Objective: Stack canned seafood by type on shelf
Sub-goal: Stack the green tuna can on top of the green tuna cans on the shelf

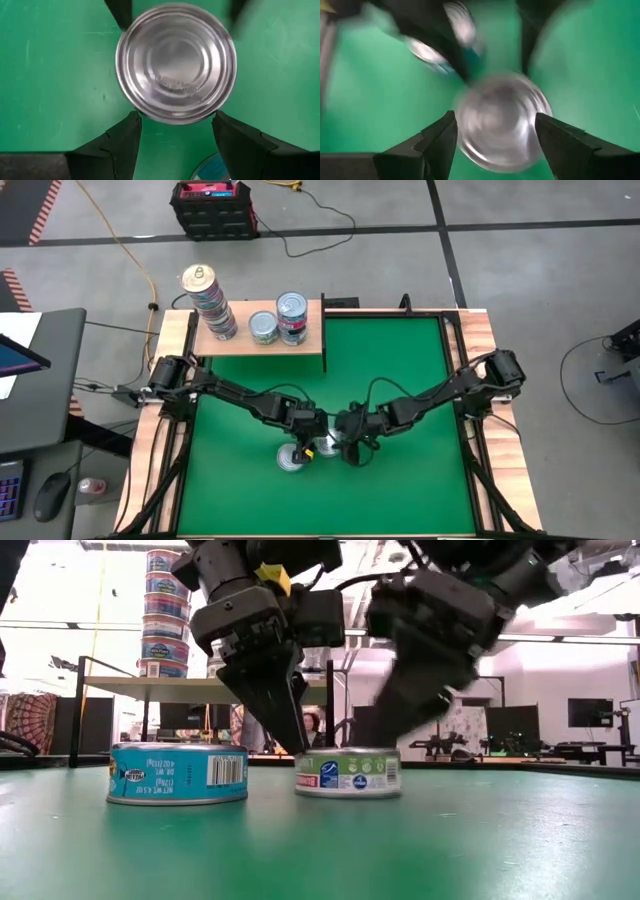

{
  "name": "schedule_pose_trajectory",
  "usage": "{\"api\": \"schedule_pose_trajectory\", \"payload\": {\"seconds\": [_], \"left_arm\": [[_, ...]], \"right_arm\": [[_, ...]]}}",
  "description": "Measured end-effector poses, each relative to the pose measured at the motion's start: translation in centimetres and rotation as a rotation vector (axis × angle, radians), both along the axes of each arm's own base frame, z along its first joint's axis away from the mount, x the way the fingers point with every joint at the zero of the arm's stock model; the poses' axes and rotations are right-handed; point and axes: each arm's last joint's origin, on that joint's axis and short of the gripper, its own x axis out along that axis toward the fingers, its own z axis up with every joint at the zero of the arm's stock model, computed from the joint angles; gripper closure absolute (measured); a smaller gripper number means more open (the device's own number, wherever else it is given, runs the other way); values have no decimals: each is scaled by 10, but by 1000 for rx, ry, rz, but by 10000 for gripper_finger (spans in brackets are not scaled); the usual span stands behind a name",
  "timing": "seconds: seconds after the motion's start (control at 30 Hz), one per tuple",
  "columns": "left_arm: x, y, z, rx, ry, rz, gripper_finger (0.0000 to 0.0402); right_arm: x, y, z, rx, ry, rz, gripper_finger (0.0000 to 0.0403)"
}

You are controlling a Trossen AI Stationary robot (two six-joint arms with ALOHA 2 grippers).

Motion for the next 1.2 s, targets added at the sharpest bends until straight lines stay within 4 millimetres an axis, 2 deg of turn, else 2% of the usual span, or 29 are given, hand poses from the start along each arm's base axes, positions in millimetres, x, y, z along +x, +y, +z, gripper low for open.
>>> {"api": "schedule_pose_trajectory", "payload": {"seconds": [0.17,0.27,0.4,0.5,0.6,0.87,0.97,1.07,1.2], "left_arm": [[-4,1,-2,2,52,12,168],[-11,2,3,-2,95,20,168],[-16,3,15,15,78,10,168],[-18,5,25,20,43,-18,168],[-18,6,32,27,5,-40,168],[-18,7,58,-2,-149,-39,168],[-29,9,56,-5,-152,-10,168],[-46,10,47,-37,-154,29,168],[-66,10,39,-71,-284,80,168]], "right_arm": [[8,1,22,-31,-61,48,113],[0,2,27,-51,9,60,113],[-18,7,19,-86,119,94,113],[-28,11,19,-81,122,111,113],[-35,11,22,-73,107,86,113],[-46,10,17,-91,214,53,113],[-49,11,25,-108,180,34,113],[-54,11,32,-128,163,25,113],[-69,10,26,-72,106,-7,113]]}}
